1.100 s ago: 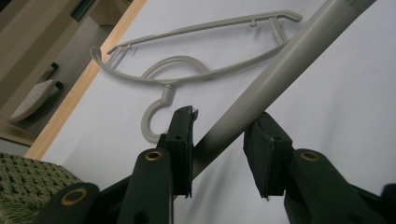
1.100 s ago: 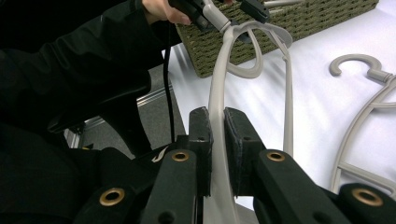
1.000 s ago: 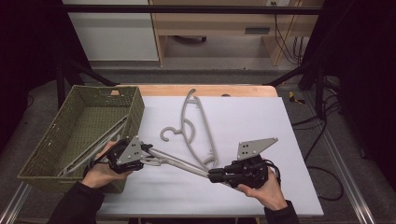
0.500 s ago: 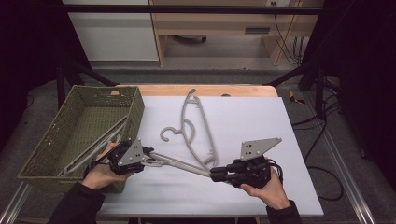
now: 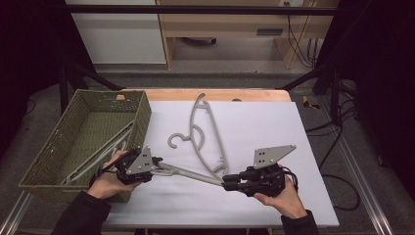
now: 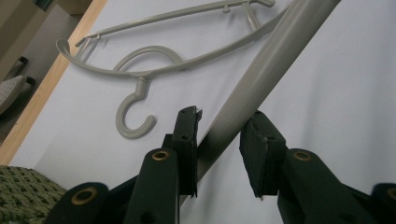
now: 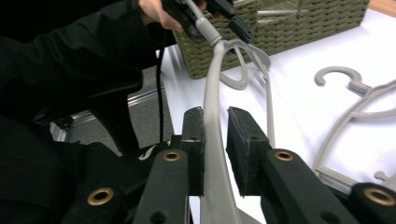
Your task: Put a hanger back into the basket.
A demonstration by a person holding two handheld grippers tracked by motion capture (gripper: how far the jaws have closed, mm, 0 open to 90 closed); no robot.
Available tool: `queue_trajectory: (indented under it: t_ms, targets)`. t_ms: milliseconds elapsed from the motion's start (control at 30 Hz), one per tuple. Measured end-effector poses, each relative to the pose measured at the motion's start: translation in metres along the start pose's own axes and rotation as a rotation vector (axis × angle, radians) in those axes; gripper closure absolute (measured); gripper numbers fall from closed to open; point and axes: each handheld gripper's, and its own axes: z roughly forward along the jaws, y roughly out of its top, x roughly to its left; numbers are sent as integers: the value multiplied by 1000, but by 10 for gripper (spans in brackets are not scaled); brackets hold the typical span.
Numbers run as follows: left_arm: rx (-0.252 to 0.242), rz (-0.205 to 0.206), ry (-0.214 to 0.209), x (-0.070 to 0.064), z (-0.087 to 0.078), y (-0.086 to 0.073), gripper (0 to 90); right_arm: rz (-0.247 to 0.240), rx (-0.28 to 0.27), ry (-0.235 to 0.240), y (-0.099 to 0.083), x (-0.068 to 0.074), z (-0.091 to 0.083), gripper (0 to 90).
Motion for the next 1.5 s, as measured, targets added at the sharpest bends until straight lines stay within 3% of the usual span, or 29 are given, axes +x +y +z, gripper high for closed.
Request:
queue_trajectory:
  t_ms: [100, 333, 433, 500, 533, 567, 600, 633, 667, 733, 833, 933, 1067, 1333, 1500]
  targets:
    - [8, 10, 0, -1, 0, 0, 684, 3, 1, -16, -1, -1, 1, 722]
    - [46, 59, -1, -7, 1, 8, 705, -47, -23, -109, -2, -1, 3, 628]
    - [69, 72, 1, -10, 3, 14, 716, -82, -56, -169, -2, -2, 1, 561]
    - [59, 94, 15, -10, 1, 17, 741, -72, -86, -181, -2, -2, -1, 535]
    - [46, 88, 26, -9, -1, 20, 771, -66, -101, -199, -2, -2, -2, 489]
    - [44, 66, -14, -6, -3, 22, 814, -74, -126, -240, -2, -2, -3, 440]
    - [19, -24, -75, -2, -2, 24, 822, -89, -144, -294, -2, -2, -4, 471]
    - [23, 16, -34, -4, -2, 25, 823, -86, -152, -298, -2, -3, -6, 481]
    - [83, 41, -11, -3, 1, 27, 824, -68, -168, -282, -3, -4, -8, 489]
    - [85, -11, -45, -1, 9, 24, 825, -43, -175, -273, -5, -6, -11, 529]
    - [100, -19, -13, -3, 14, 25, 825, -23, -156, -285, -9, -10, -12, 504]
    - [86, -43, -15, -2, 11, 27, 825, -6, -174, -308, -11, -13, -14, 462]
    - [84, -89, 23, 0, 4, 30, 826, 18, -204, -356, -13, -16, -19, 396]
    - [45, -248, 99, 5, -5, 32, 825, 79, -257, -445, -22, -24, -28, 271]
    - [30, -275, 132, 7, -16, 40, 825, 94, -261, -494, -29, -27, -34, 227]
